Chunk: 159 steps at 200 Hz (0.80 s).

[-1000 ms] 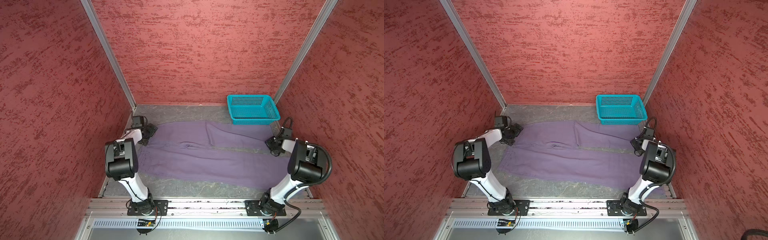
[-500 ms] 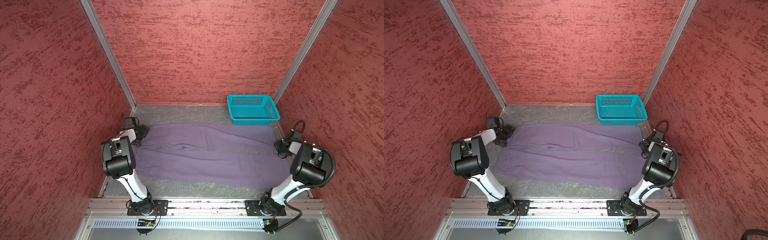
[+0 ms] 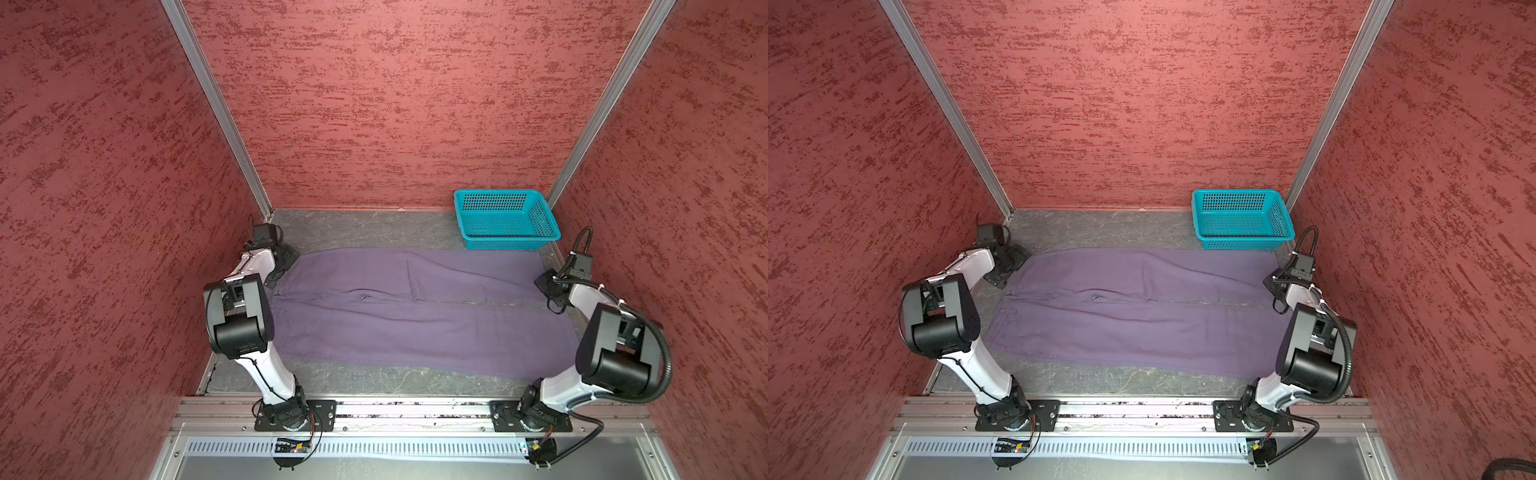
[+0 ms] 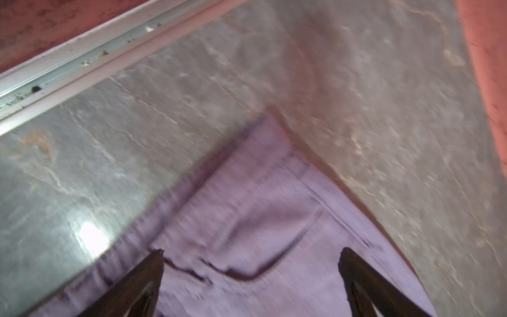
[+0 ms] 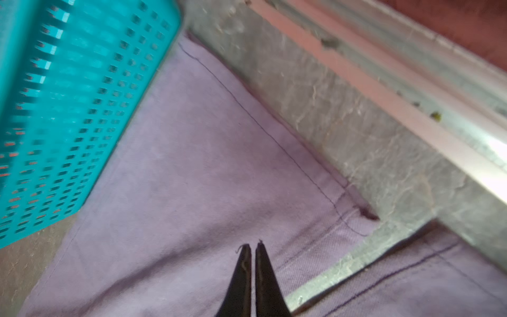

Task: Fold and stack the trousers
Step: Flatten out the trousers at the center of the table.

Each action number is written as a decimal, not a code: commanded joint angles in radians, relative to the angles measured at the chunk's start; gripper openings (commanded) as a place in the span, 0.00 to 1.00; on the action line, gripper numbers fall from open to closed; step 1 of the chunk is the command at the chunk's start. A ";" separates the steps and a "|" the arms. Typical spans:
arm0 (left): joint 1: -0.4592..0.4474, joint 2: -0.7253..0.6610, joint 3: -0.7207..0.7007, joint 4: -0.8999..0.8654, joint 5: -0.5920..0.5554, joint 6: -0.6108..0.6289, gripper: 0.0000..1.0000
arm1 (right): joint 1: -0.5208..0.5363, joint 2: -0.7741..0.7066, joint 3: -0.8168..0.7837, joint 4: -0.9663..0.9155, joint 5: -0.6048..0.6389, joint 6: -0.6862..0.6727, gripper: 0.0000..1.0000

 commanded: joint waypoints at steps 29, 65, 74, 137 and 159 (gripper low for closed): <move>-0.059 -0.165 -0.099 -0.005 -0.023 -0.007 1.00 | 0.089 0.062 -0.010 -0.018 -0.019 -0.048 0.09; -0.043 -0.123 -0.147 0.031 0.024 -0.030 1.00 | 0.087 0.128 -0.006 -0.003 -0.020 -0.044 0.08; -0.041 -0.115 -0.154 0.041 0.028 -0.034 1.00 | 0.087 0.141 -0.004 -0.004 0.000 -0.044 0.09; 0.024 -0.036 -0.190 0.094 0.087 -0.040 1.00 | 0.019 0.226 0.005 -0.012 0.068 -0.011 0.05; 0.047 -0.021 -0.195 0.102 0.094 -0.037 1.00 | -0.029 0.234 0.012 -0.017 0.012 0.036 0.05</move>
